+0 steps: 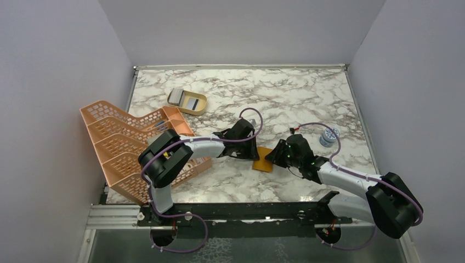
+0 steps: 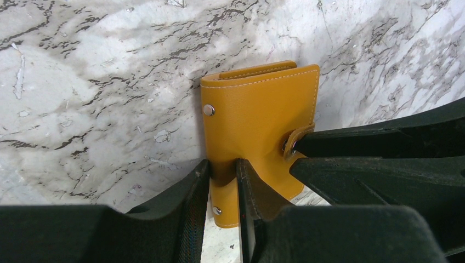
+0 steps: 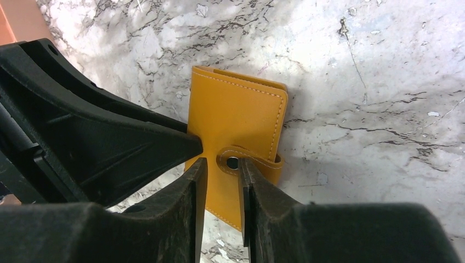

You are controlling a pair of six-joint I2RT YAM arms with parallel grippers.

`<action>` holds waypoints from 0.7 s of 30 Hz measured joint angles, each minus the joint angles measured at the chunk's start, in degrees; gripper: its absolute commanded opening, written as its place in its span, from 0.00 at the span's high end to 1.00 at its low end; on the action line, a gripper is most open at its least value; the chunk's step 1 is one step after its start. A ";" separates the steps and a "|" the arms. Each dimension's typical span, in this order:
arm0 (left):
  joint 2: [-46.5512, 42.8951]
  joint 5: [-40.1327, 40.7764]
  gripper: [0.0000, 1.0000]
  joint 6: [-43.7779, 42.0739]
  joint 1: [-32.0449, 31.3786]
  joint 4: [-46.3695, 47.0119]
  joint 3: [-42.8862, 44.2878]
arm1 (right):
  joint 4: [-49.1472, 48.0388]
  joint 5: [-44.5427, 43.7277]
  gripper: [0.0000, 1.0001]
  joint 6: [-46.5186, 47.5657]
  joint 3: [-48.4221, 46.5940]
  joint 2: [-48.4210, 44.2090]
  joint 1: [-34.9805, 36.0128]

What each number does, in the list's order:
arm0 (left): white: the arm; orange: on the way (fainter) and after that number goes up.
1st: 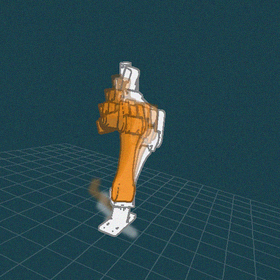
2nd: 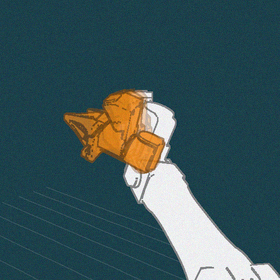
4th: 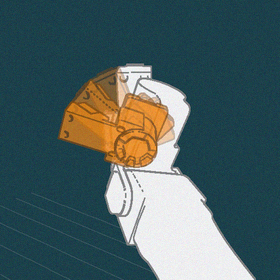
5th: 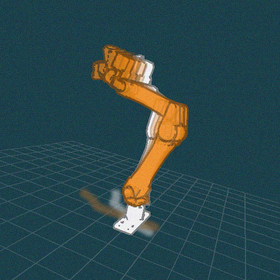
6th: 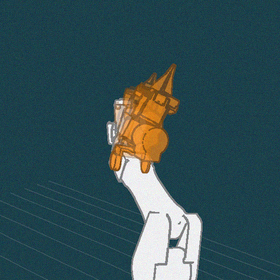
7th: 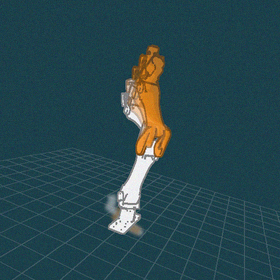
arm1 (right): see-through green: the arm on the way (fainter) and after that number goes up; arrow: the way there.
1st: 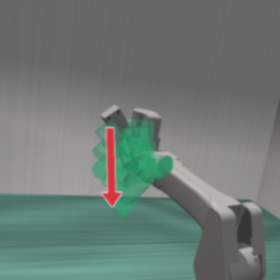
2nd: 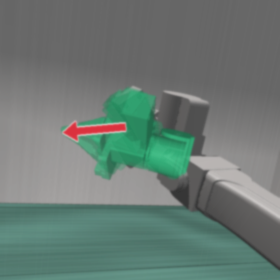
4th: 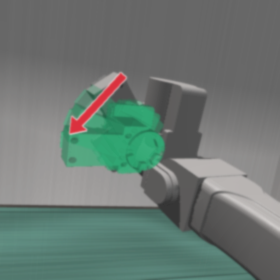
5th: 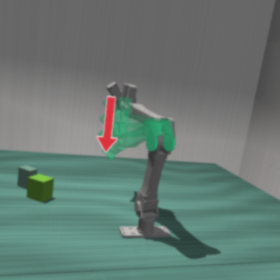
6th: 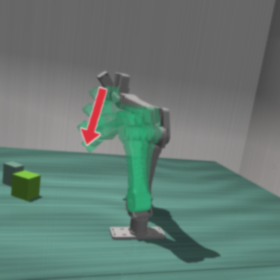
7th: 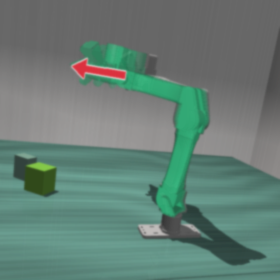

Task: Put the credit cards into the card holder
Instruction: Close the card holder at the center of the board.

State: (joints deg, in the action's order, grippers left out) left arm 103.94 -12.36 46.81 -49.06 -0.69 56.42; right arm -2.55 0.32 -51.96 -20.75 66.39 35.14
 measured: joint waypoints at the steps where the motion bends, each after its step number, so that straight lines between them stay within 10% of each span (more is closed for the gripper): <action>1: 0.00 0.00 0.75 0.00 0.00 0.00 0.00 | -0.04 -0.02 0.76 0.13 0.00 0.11 0.00; 21: -0.31 0.13 0.75 0.31 0.00 0.63 -0.76 | 6.99 -4.02 0.93 4.50 -8.87 8.83 0.04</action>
State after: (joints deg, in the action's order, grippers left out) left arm 103.63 -12.23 47.11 -49.06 -0.05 55.66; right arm 4.45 -3.70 -47.46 -29.63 75.22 35.18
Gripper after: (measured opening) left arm 0.256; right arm 0.089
